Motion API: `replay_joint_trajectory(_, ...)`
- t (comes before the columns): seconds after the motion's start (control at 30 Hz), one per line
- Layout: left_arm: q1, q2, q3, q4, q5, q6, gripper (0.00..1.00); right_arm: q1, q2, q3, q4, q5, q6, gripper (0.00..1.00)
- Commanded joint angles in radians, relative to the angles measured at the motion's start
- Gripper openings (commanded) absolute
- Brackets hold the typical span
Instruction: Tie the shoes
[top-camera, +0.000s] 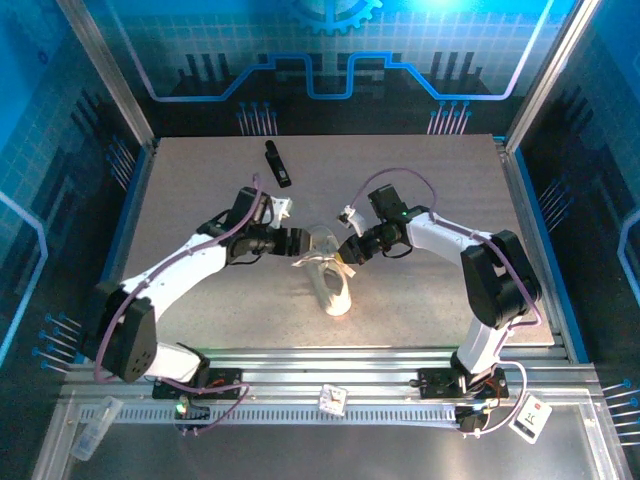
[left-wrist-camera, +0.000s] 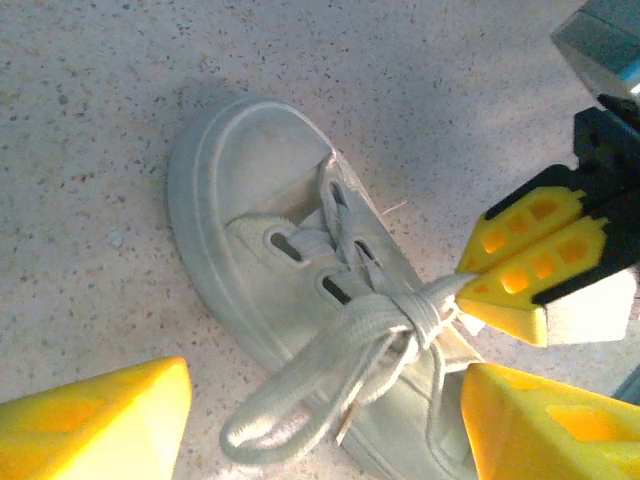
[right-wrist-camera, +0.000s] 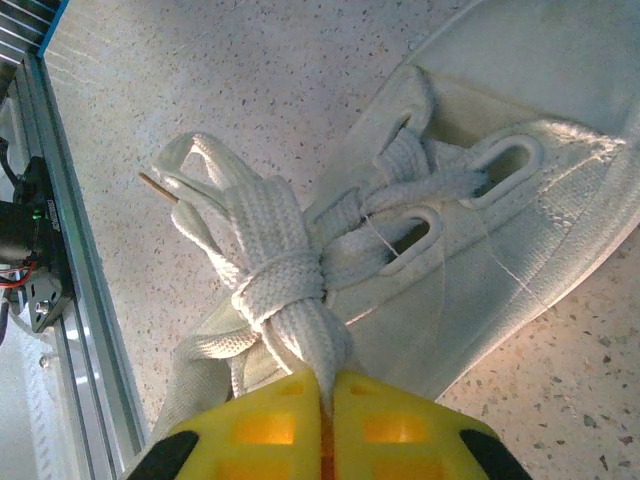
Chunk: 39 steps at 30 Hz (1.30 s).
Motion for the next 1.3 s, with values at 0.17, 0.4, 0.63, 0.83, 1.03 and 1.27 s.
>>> replay_joint_trajectory(0.17,-0.003,-0.066,-0.165,0.082,0.12,-0.211,0.45,0.017,-0.006,0.055,-0.056,-0.002,-0.03,0.11)
replay_joint_trajectory(0.4,-0.012,-0.027,-0.235,0.243,0.152,-0.37,0.41,0.023,-0.004,0.061,-0.066,0.0,-0.035,0.1)
replay_joint_trajectory(0.63,-0.013,0.035,-0.236,0.36,0.184,-0.451,0.4,0.027,-0.003,0.06,-0.07,0.002,-0.037,0.09)
replay_joint_trajectory(0.83,-0.013,0.09,-0.23,0.409,0.208,-0.482,0.41,0.027,0.0,0.057,-0.068,0.002,-0.039,0.08)
replay_joint_trajectory(1.03,-0.011,0.102,-0.248,0.461,0.23,-0.513,0.36,0.028,0.004,0.054,-0.067,0.0,-0.037,0.08)
replay_joint_trajectory(1.27,-0.007,0.068,-0.251,0.426,0.229,-0.497,0.08,0.023,-0.012,0.054,-0.069,0.009,-0.035,0.16)
